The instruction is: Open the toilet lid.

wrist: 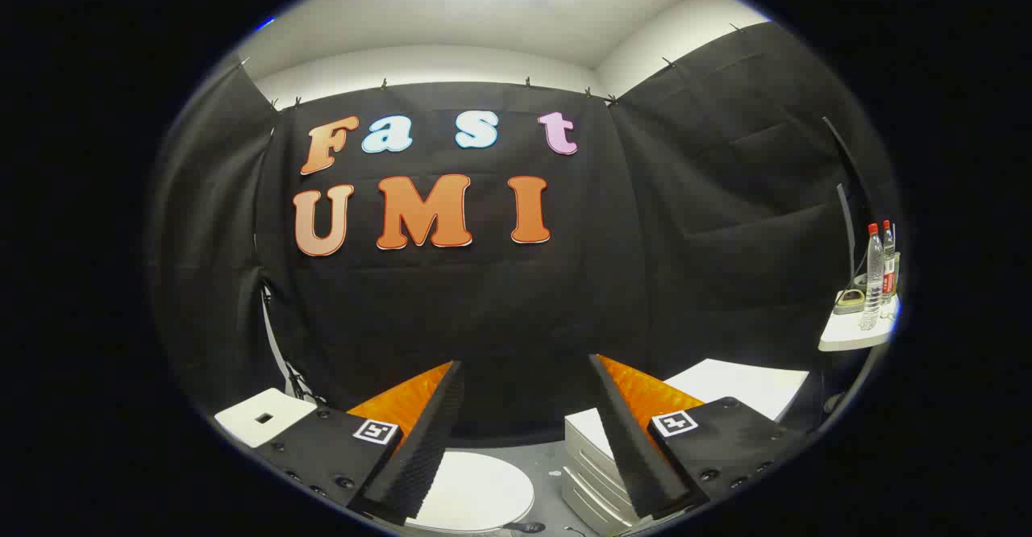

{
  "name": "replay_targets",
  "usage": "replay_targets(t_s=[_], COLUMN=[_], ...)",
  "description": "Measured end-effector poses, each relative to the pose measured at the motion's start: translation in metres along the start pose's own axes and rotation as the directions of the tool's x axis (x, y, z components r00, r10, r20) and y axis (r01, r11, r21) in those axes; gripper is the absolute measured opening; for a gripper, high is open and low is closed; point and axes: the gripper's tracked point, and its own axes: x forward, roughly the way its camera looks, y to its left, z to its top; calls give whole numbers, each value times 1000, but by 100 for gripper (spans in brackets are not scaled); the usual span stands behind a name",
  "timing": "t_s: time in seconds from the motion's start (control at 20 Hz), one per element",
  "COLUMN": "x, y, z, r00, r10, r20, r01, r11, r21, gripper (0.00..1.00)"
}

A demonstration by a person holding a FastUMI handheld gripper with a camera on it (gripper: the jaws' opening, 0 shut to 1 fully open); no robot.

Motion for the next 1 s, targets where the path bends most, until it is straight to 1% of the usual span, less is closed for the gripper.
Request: replay_targets(t_s=[1.0], x=[1], y=[0], z=[-4], r00=[1000], r10=[-2], r20=[-8], r01=[3], r11=[1000], r21=[9], gripper=[98])
